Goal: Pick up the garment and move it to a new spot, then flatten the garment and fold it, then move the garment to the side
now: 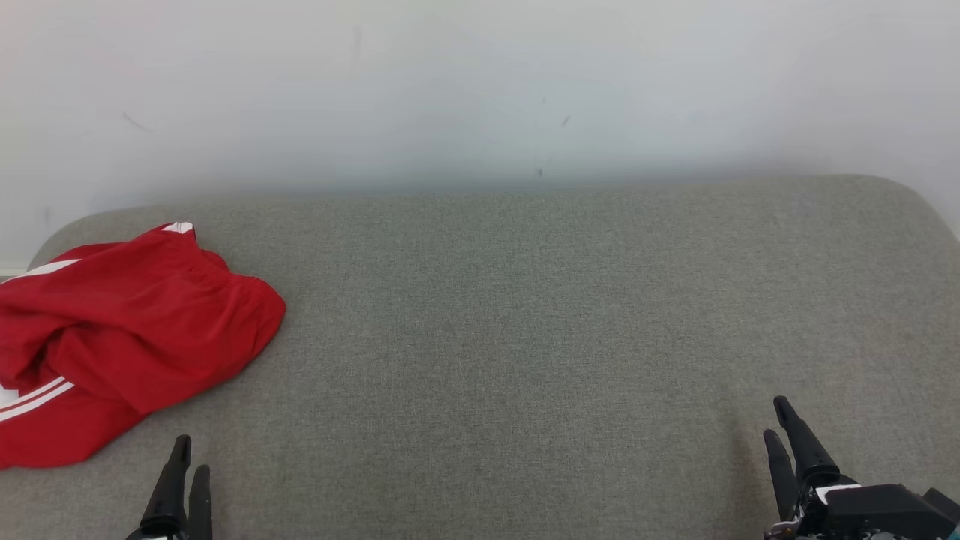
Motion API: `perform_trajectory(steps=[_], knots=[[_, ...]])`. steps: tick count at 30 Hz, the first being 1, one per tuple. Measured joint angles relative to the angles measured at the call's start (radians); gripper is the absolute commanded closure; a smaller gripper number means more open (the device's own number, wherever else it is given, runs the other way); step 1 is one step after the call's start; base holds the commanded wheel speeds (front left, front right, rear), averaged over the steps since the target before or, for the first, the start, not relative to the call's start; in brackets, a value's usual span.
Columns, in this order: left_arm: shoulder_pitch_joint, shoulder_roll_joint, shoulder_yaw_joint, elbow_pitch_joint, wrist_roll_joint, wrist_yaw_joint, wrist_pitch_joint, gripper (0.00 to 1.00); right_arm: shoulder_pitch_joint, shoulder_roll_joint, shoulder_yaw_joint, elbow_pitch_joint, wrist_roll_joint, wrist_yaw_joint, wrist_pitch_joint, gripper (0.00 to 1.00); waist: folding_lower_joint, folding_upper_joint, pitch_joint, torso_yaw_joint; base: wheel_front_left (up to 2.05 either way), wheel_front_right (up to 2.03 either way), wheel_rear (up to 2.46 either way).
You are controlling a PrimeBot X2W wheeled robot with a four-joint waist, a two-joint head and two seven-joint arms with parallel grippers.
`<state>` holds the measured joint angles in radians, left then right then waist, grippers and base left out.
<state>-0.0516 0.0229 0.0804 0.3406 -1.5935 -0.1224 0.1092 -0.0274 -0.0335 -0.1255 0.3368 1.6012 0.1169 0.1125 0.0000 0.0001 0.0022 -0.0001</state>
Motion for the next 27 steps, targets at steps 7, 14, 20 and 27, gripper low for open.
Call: perform_trajectory(steps=[7,14,20,27], knots=[[0.002,0.001,-0.024,-0.004,0.002,0.0,-0.022,0.0,-0.003,0.0,0.015,-0.007,-0.016,-0.002,-0.025,0.0,0.0,0.0,-0.001,-0.001,0.0,0.0,0.0],[0.0,0.007,-0.052,-0.008,0.055,0.015,-0.052,0.0,-0.004,-0.002,0.036,-0.016,-0.075,-0.004,-0.053,0.0,0.0,0.0,-0.003,-0.002,0.0,0.0,0.0],[-0.004,0.021,-0.085,-0.01,0.131,0.047,-0.076,0.0,-0.024,-0.021,0.078,-0.024,-0.181,-0.03,-0.078,0.0,0.0,0.0,-0.005,-0.005,0.0,0.0,0.0],[-0.02,0.044,-0.125,-0.016,0.225,0.071,-0.103,0.0,-0.028,-0.047,0.125,-0.042,-0.294,-0.057,-0.105,0.0,0.0,0.0,-0.005,-0.01,0.0,0.0,0.0]])
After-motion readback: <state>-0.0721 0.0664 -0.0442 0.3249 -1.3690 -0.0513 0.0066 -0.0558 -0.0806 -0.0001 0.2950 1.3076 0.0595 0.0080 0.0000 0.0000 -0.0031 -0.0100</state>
